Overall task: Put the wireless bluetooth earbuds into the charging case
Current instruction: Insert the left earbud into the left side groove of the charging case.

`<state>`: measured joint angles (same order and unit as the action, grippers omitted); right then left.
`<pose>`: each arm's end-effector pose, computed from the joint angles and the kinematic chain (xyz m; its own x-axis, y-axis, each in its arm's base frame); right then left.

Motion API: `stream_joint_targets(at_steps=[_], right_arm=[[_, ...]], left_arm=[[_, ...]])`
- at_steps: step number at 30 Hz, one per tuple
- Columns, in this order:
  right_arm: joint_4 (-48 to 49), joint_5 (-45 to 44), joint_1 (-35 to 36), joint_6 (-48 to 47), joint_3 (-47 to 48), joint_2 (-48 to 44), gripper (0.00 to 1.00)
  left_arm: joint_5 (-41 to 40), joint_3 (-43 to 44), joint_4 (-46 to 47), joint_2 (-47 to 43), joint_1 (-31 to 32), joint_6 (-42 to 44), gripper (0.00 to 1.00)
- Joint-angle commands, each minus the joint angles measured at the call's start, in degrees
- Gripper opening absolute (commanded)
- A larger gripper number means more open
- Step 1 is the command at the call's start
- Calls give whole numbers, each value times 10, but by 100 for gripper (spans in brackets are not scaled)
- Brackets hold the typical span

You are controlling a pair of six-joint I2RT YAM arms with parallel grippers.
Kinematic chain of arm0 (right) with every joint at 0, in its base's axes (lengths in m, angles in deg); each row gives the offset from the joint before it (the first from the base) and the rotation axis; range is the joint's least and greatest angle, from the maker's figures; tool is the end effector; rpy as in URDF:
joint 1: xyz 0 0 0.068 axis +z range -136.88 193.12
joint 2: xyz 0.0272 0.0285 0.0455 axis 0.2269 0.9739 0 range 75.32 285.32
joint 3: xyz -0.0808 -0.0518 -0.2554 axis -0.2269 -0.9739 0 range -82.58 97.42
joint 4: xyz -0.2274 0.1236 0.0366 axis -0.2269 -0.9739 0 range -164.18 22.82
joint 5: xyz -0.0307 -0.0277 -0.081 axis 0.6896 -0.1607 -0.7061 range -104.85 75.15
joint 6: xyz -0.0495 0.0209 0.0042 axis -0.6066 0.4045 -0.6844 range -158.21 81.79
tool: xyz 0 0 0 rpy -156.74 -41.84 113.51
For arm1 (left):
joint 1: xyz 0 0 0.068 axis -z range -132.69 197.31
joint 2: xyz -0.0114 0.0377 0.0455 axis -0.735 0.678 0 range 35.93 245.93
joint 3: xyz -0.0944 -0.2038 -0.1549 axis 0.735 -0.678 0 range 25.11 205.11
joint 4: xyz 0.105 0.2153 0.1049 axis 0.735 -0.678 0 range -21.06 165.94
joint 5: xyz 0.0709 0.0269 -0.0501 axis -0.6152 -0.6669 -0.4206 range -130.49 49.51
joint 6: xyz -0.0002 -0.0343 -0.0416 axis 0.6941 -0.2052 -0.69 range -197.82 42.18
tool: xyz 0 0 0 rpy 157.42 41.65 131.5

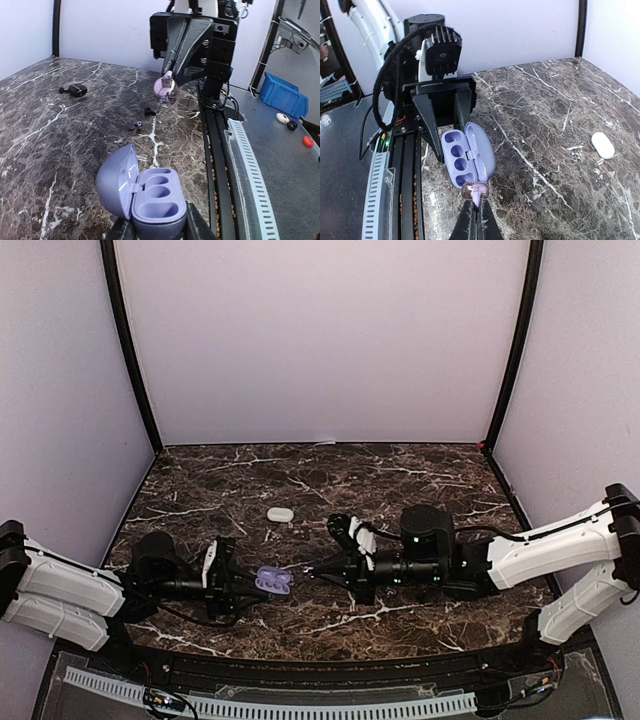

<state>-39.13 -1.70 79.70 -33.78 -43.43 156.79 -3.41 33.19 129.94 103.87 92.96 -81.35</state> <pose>0.1149 0.2856 0.2272 -0.1735 -0.2112 -0.9619 -0.9707 0.2016 0.1308 0.1228 -0.1563 0.1659 -0.1322 0.0651 -0.9891 0.9835 0.1331 -0.1227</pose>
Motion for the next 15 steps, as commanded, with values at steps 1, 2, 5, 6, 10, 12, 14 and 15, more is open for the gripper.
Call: stream_joint_targets(at_steps=[1, 2, 5, 6, 10, 12, 14, 15], right_arm=[[92, 107, 6, -100, -42, -18, 0], [101, 115, 6, -112, -48, -19, 0], [95, 119, 8, -129, -45, -19, 0], [91, 119, 10, -134, -41, -18, 0], [78, 124, 19, -155, -28, -12, 0], [70, 109, 27, -161, -21, -7, 0], [61, 99, 34, -165, -9, 1, 0], [56, 94, 39, -168, -3, 6, 0]], left_arm=[[75, -3, 27, 2, 8, 68, 14], [84, -2, 30, 3, 10, 72, 14], [118, -4, 41, 9, 14, 87, 14], [122, -5, 43, 10, 16, 92, 14], [129, -6, 39, 6, 22, 120, 13], [125, -5, 34, 3, 23, 127, 13], [120, -4, 30, 0, 24, 129, 12], [117, -3, 28, 0, 24, 129, 12]])
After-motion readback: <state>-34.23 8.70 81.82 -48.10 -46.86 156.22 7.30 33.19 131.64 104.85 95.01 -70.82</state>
